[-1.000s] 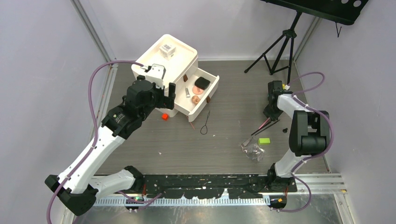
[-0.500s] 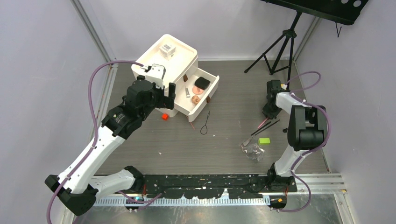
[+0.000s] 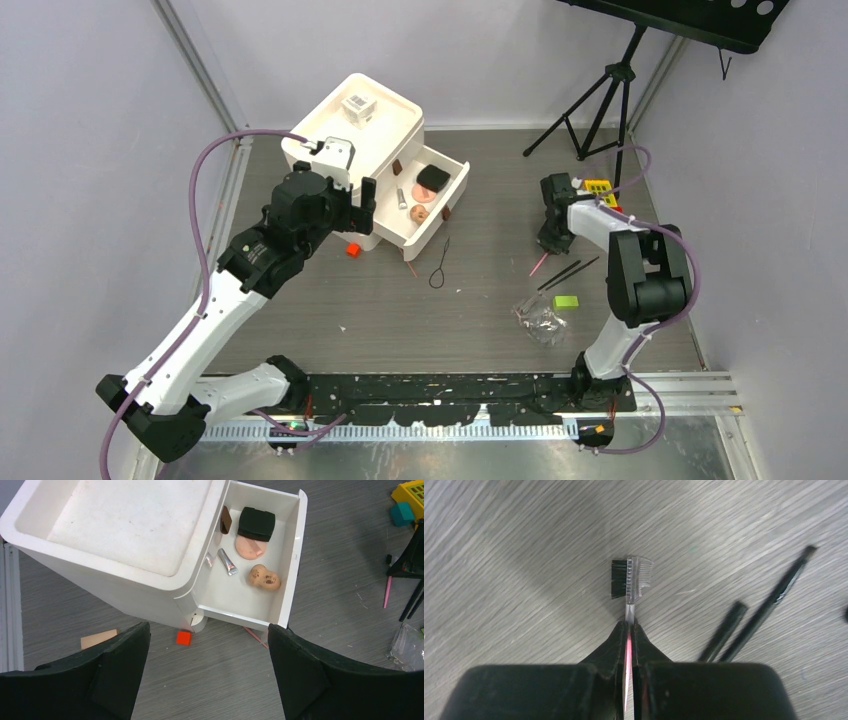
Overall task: Organize the makeup
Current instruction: Pick up the makeup brush from the center of the board.
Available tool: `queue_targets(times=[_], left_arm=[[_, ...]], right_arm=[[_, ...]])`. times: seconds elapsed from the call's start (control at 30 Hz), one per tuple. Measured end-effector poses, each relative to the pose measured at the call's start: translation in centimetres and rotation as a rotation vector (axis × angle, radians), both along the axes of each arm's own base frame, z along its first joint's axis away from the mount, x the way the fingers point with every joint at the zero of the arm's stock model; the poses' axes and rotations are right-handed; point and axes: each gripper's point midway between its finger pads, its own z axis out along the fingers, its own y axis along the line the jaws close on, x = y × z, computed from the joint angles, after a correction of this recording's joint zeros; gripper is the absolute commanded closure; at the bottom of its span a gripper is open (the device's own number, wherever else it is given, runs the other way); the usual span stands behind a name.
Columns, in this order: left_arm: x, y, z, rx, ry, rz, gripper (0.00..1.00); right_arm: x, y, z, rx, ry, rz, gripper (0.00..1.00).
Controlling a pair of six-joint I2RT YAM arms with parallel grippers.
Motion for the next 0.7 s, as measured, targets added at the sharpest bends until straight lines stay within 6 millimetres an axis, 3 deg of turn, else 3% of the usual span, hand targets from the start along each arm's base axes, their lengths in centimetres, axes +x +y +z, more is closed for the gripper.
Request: queue_targets(times=[0.33,0.7], left_arm=[[0.0,0.0,0.0,0.0,0.0,0.0,0.11],[0.0,0.0,0.0,0.0,0.0,0.0,0.11]], right_arm=[[-0.9,5.4,0.1,0.0,0.012,0.16,0.98],[-1.3,6.6,1.8,0.031,-0.014,0.2,0.99]])
